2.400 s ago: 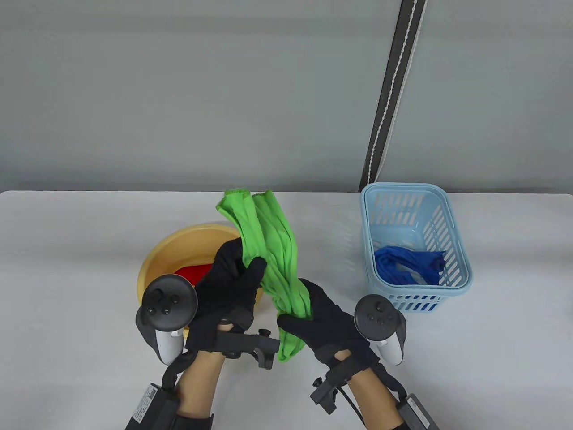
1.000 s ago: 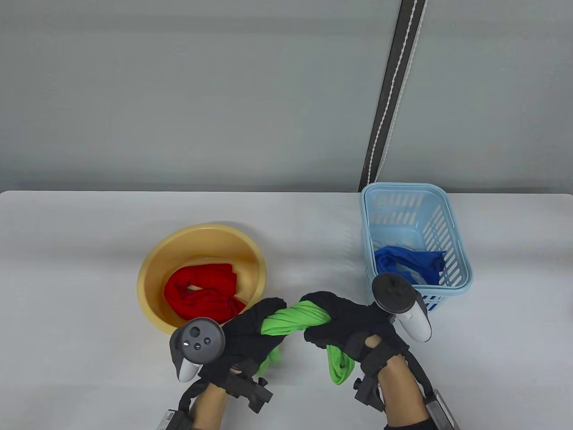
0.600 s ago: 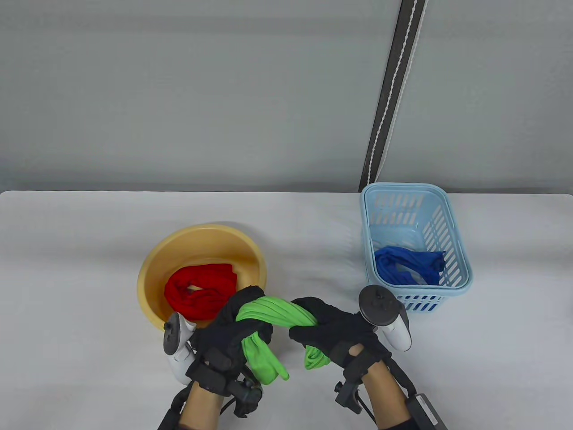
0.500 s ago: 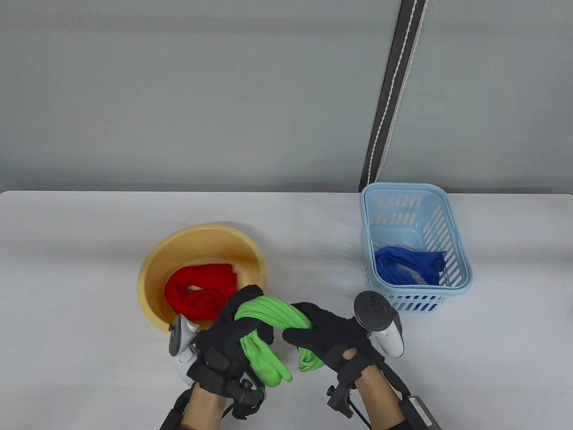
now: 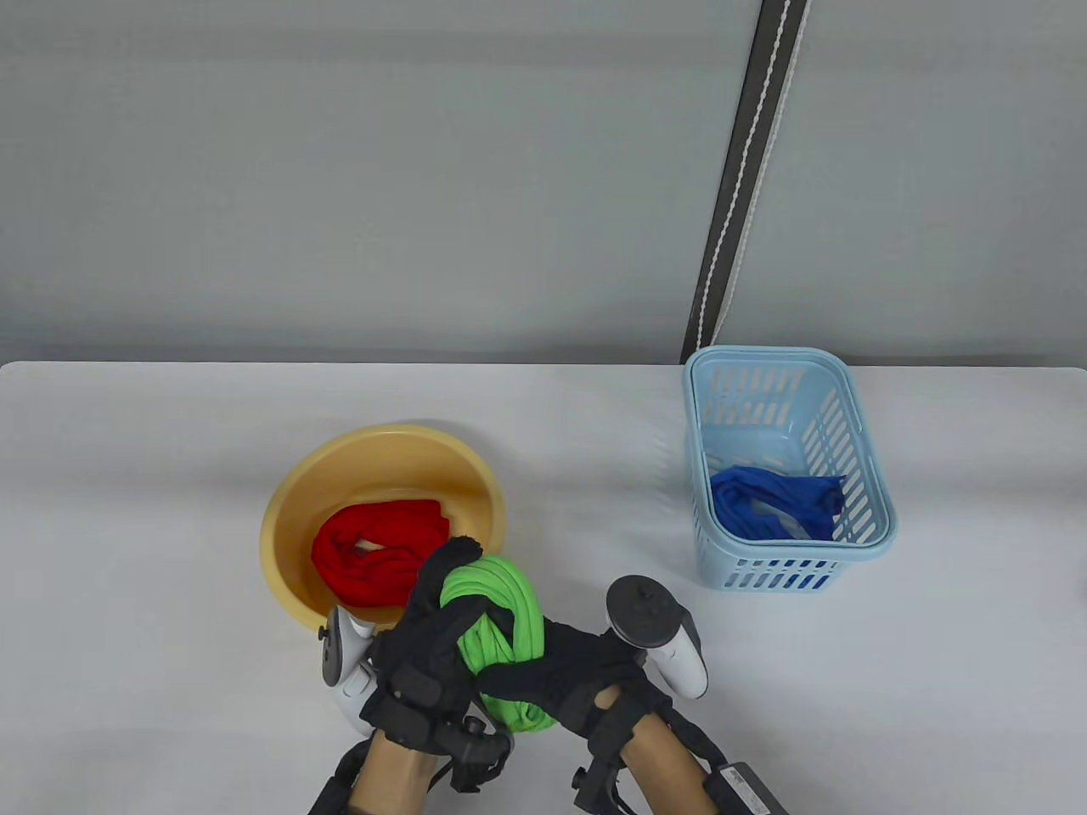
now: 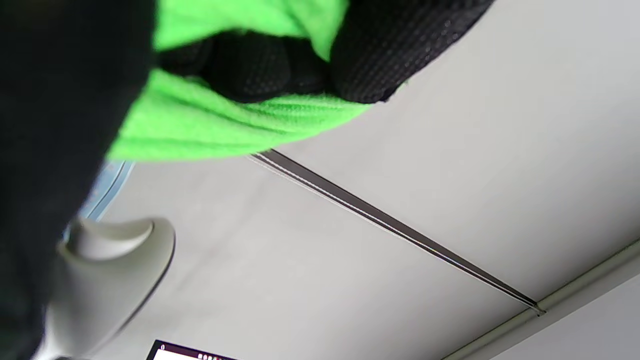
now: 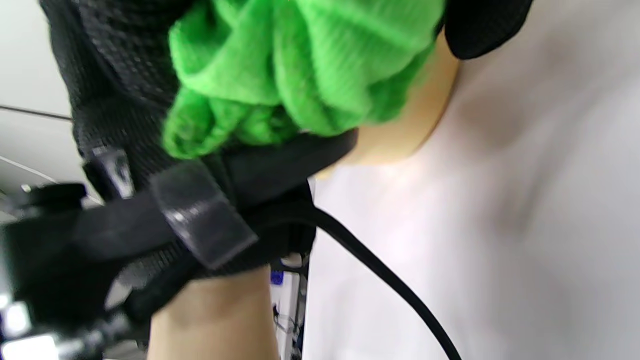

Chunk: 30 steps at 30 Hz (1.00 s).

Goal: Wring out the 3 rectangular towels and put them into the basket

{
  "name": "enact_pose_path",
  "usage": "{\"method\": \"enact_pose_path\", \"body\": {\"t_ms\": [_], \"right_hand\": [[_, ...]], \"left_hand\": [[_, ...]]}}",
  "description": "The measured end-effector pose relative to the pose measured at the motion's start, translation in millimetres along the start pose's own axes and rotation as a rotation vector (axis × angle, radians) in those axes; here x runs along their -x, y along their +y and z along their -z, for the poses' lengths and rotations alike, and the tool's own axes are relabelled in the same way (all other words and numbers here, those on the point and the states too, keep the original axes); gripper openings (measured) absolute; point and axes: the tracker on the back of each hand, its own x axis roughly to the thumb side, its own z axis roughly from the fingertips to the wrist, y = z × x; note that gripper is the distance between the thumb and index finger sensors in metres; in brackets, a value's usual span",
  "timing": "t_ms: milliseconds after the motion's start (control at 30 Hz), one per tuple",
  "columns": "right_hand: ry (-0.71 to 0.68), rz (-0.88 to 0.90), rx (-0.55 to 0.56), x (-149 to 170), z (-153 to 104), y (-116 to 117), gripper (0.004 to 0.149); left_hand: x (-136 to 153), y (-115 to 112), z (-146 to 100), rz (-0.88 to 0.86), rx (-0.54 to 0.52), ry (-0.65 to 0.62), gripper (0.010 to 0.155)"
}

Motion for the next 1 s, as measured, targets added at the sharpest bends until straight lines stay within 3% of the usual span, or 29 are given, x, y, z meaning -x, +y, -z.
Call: {"method": "enact_pose_path", "body": {"t_ms": [133, 267, 400, 533, 633, 800, 900, 1000], "right_hand": [[-0.041, 0.031, 0.167, 1.4, -8.6, -14.0, 0.042], [0.010, -0.081, 0.194, 0.7, -12.7, -26.3, 0.044], [0.012, -0.360, 0.203, -6.4, -14.7, -30.9, 0.058], [0.075, -0.552, 0.285, -5.2, -16.0, -29.0, 0.073], [0.115, -0.735, 0.319, -4.3, -14.5, -28.4, 0.067], [0.186, -0.805, 0.284, -0.2, -13.2, -33.5, 0.047], [0.250, -0.753, 0.210, 7.6, -14.6, -45.1, 0.044], [0.289, -0.639, 0.126, 14.1, -14.9, -52.7, 0.044]], "left_hand": [[-7.7, 7.3, 0.2, 0.150, -0.022, 0.007, 0.054], [-14.2, 10.6, -0.2, 0.354, -0.006, 0.009, 0.055], [-20.6, 10.3, -1.1, 0.520, -0.017, -0.014, 0.055], [-27.0, 3.8, -4.1, 0.867, -0.014, -0.070, 0.056], [-25.7, -3.6, -7.6, 1.066, -0.006, -0.100, 0.057], [-21.1, -28.6, -14.9, 1.597, 0.133, -0.224, 0.068], [-12.9, -42.6, -19.4, 1.881, 0.373, -0.300, 0.090], [1.7, -57.7, -21.4, 2.026, 0.552, -0.348, 0.105]]}}
